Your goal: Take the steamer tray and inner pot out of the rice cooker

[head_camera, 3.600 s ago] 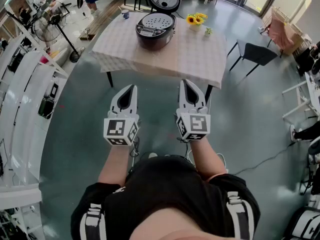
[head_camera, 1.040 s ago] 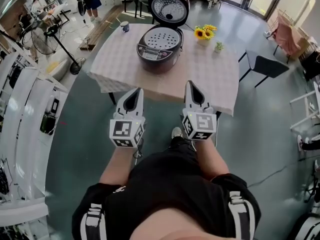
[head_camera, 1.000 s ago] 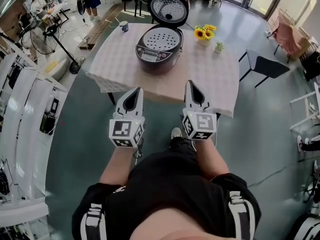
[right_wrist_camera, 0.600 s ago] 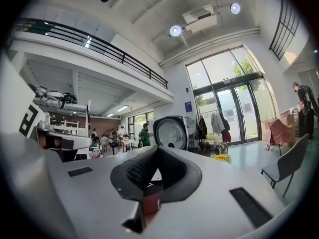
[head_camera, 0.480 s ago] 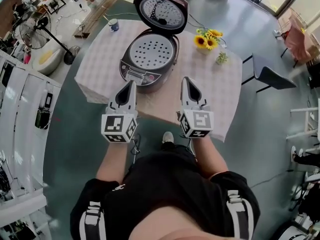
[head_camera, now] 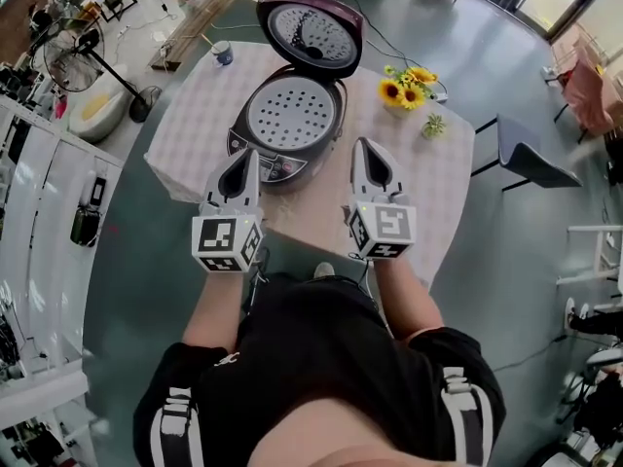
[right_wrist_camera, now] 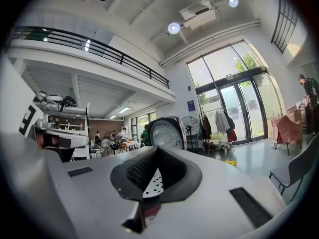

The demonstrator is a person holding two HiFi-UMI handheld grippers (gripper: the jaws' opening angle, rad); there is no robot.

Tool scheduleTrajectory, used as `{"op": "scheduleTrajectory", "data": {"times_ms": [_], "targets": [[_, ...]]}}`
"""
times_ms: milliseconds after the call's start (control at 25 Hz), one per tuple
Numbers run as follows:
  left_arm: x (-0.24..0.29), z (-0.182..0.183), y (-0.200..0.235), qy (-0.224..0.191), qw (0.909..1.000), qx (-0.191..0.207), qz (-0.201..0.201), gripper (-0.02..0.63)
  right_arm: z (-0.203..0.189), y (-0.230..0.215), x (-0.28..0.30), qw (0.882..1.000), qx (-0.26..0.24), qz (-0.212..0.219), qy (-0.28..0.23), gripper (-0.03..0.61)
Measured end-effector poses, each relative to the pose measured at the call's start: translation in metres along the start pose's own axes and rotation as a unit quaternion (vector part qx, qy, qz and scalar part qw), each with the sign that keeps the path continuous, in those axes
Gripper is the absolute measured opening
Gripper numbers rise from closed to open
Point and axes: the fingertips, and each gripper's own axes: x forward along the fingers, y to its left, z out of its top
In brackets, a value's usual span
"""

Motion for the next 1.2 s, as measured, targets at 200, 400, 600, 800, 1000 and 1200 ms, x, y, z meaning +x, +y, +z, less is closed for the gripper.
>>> {"op": "scheduleTrajectory", "data": {"times_ms": [200,400,600,800,1000,1200], "targets": [[0.007,0.011,0.008,-0.013,0.9999,0.001,-0.002,0.002,0.01,-0.004,0.005,1.0,-0.002,-0.011,-0.012,0.0],[0.022,0.017,0.025,-0.024,0.9993,0.007,-0.026,0.002,0.014,0.001,0.018,0.999,-0.008,-0.033,-0.021,0.0],[0.044,0.026,0.061,-0.025,0.9981,-0.002,-0.057,0.002,0.019,0.012,0.041,0.998,-0.008,-0.064,-0.024,0.0],[0.069,0.027,0.096,-0.028,0.996,-0.001,-0.084,0.002,0.023,0.019,0.066,0.994,-0.013,-0.101,-0.03,0.0],[0.092,0.027,0.124,-0.031,0.9928,-0.003,-0.115,0.002,0.02,0.029,0.086,0.991,-0.021,-0.133,-0.026,0.0],[0.111,0.025,0.146,-0.027,0.9886,-0.001,-0.148,0.002,0.016,0.042,0.106,0.988,-0.023,-0.155,-0.018,0.0]]}}
